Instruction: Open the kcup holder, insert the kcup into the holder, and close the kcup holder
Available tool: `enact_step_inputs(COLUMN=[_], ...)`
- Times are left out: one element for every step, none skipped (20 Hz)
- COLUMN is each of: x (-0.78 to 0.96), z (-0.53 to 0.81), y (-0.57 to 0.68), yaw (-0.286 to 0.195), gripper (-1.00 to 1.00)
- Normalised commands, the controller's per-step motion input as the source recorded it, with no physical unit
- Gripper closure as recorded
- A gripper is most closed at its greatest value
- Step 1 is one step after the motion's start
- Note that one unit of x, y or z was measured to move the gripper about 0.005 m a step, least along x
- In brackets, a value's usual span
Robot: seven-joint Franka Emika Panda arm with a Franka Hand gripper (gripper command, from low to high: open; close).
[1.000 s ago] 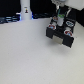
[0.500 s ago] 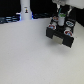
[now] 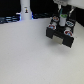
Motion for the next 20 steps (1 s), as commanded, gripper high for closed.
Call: enact_step_inputs(x=[-0.03,-0.05,-0.04,-0.04,0.0,-0.01,-0.02,0.02,0.04,0.02,0.05,0.08,0.1,0.1,0.1,0.1,0.1,0.11,0.09,0.09], z=[-0.22,-0.23,-0.22,-0.22,-0.25,-0.28,-0.29,-0.28,-0.18,-0.26,-0.27,-0.23,-0.2,-0.18,-0.18,-0.17,-0.17,-0.14,-0.07,0.01], y=[0.0,0.0,0.0,0.01,0.0,0.0,0.01,0.04,0.03,0.02,0.07,0.11,0.12,0.09,0.09,0.09,0.1,0.11,0.12,0.14], yaw=[0.025,0.026,0.025,0.03,0.024,0.024,0.035,0.03,0.004,0.019,0.026,0.036,0.035,0.026,0.021,0.024,0.025,0.029,0.037,0.047], gripper=[1.0,1.0,1.0,1.0,1.0,1.0,1.0,1.0,1.0,1.0,1.0,1.0,1.0,1.0,1.0,1.0,1.0,1.0,1.0,-1.0])
